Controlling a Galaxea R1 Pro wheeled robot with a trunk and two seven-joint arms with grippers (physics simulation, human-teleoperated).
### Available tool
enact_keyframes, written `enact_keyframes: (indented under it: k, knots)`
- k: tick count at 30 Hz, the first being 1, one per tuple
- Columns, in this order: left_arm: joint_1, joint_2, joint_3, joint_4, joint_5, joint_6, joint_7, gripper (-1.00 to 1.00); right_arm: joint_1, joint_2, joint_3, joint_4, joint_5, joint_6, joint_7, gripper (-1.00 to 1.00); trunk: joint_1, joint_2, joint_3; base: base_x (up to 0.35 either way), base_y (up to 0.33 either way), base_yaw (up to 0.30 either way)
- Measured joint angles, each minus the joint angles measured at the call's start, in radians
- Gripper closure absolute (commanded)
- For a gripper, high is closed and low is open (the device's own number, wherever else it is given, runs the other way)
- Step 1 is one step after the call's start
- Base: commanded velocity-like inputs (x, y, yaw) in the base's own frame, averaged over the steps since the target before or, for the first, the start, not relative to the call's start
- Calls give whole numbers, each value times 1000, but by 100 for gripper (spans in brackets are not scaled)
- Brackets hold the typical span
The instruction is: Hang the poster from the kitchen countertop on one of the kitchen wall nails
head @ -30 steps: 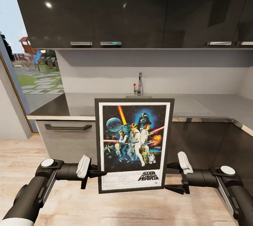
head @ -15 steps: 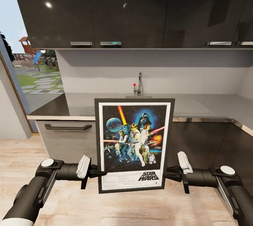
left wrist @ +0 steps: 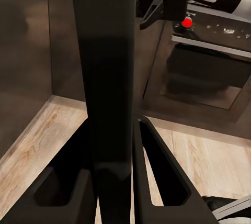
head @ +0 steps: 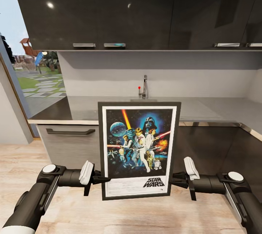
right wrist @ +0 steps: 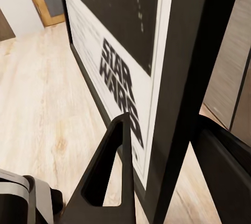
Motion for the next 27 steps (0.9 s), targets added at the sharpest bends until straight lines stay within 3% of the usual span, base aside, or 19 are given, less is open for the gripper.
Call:
enact_keyframes:
  k: [15, 16, 27]
  knots:
    - [0, -1, -2, -3, 2, 0, 0, 100, -15, 0, 0, 0, -1, 7, 3, 100, 0, 0, 0, 0, 0, 0]
    - [0, -1, -2, -3, 2, 0, 0, -100, -16, 0, 0, 0, -1, 7, 3, 100, 0, 0, 0, 0, 0, 0]
    - [0, 0, -1, -2, -1, 3, 0, -100, -18, 0, 1, 1, -4, 4, 8, 100, 0, 0, 0, 0, 0, 0]
